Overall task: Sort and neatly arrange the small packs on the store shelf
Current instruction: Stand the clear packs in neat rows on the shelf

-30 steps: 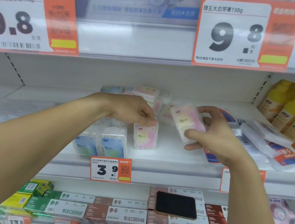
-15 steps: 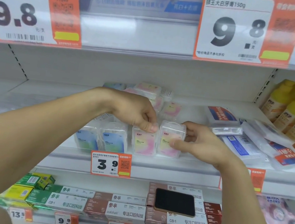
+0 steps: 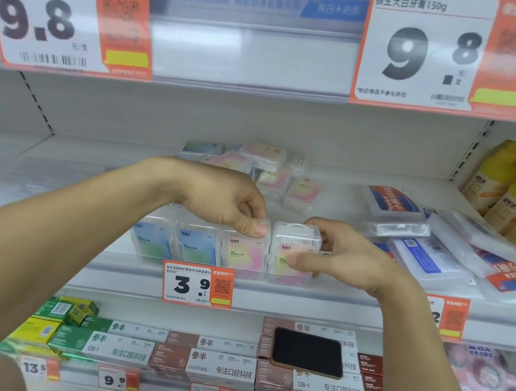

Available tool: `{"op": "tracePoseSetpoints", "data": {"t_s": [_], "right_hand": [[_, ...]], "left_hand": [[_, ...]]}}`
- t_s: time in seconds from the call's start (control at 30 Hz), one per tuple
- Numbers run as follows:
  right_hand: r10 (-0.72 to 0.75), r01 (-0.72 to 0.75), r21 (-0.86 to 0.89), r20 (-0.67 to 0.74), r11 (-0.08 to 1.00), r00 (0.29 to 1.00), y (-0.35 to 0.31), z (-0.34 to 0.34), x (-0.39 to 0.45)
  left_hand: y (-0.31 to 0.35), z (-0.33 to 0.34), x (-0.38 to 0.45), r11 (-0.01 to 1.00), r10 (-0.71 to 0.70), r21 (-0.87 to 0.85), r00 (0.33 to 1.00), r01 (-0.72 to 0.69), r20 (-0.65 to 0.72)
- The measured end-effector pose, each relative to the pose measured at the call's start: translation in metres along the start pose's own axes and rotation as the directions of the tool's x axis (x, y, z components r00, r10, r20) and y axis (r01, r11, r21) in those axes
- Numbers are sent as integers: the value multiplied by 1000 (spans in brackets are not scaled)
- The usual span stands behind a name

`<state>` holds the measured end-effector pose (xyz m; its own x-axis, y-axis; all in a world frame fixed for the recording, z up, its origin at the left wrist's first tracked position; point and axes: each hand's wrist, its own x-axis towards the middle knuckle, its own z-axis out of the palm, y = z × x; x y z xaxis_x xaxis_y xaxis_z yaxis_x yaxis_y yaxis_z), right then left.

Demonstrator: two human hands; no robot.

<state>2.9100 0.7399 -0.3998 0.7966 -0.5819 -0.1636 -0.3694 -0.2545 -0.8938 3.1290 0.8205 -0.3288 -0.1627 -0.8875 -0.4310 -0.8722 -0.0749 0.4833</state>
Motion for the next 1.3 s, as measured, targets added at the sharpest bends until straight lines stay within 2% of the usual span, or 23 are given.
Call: {"op": "tracePoseSetpoints", "data": {"t_s": [0.17, 0.33, 0.4, 0.53, 0.63, 0.77, 1.0, 1.07, 1.13, 1.23, 1.27, 1.3], "right_hand": [[-3, 4, -19, 26, 1000, 1000, 2, -2, 1], [-72, 70, -29, -80, 997, 994, 0, -3, 2], [-103, 102, -14, -106, 995, 989, 0, -3, 4], [-144, 143, -25, -53, 989, 988, -5, 1, 7], [-150, 149, -44, -28, 988, 988, -10, 6, 9], [-148, 147, -39, -21, 988, 989, -13, 7, 10], [-133, 133, -13, -9, 991, 991, -11, 4, 13], [-128, 127, -10, -95, 992, 987, -12, -1, 12], [-156, 166, 13, -278, 986, 948, -19, -7, 15], [-175, 161, -74, -533, 984, 828, -49, -10, 27], [-182, 117, -150, -556, 982, 811, -62, -9, 34], [-189, 59, -251, -536, 966, 823, -76, -5, 44]], "left_hand": [[0, -1, -5, 999, -21, 44, 999, 23, -41], [-22, -10, -30, 991, -80, 79, 958, 105, -277], [-43, -9, -44, 984, -136, 71, 940, 166, -312], [-70, 5, -57, 974, -171, 95, 943, 205, -284], [-75, 13, -60, 986, -157, 9, 947, 167, -281], [-76, 16, -57, 992, -124, -22, 947, 123, -296], [-88, 9, -55, 988, -144, -101, 953, 120, -267], [-99, -3, -52, 966, -197, -229, 913, 119, -356], [-111, -14, -49, 902, -288, -427, 823, 62, -490], [-121, -14, -46, 898, -278, -437, 709, -47, -648], [-123, -10, -45, 900, -288, -435, 703, -34, -651], [-127, -7, -43, 900, -302, -435, 714, -5, -632]]}}
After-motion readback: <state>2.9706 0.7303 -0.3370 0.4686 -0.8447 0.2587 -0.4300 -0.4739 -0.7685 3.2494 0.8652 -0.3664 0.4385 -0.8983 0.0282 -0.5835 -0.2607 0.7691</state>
